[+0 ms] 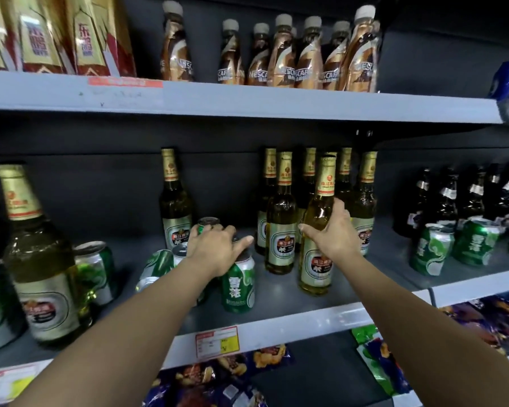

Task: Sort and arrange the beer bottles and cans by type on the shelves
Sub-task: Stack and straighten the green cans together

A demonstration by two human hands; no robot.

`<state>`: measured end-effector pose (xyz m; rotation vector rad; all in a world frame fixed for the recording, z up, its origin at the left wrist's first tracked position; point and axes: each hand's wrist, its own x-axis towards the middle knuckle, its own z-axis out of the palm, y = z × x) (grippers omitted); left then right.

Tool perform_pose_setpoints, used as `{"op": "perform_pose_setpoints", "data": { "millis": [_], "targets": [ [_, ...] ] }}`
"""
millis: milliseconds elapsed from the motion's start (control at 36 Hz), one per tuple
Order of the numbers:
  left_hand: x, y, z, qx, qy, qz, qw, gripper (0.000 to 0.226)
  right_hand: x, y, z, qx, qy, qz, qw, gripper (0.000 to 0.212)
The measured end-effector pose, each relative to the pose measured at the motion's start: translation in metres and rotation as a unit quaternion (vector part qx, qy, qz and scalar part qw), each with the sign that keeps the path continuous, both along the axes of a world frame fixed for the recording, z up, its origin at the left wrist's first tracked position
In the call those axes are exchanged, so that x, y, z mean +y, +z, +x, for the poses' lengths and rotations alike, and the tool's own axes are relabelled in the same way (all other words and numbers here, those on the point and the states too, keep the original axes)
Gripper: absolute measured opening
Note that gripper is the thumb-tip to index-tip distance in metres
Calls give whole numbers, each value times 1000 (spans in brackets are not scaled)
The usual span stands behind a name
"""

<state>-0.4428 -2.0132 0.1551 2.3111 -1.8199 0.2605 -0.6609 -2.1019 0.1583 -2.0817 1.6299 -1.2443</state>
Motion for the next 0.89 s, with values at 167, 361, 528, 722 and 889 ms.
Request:
{"op": "perform_pose_setpoints", "data": {
  "millis": [167, 361, 528, 722, 889],
  "targets": [
    [11, 2, 3, 7, 11, -11, 1000, 54, 14, -9, 7, 18, -100, -196, 975, 76],
    [24, 6, 26, 48, 78, -9, 996, 43, 57, 5, 65, 187, 166, -225, 942, 54],
    [34, -7, 41, 122, 80, 52, 988, 58, 71, -15, 102, 295, 183, -67, 935, 73],
    [46, -27, 34, 79, 58, -10, 995, 68, 74, -41, 109, 283, 146, -49, 947, 75],
    [71, -23, 28, 172, 84, -113, 975, 55, 82, -37, 105, 252, 145, -89, 953, 60]
  ]
}}
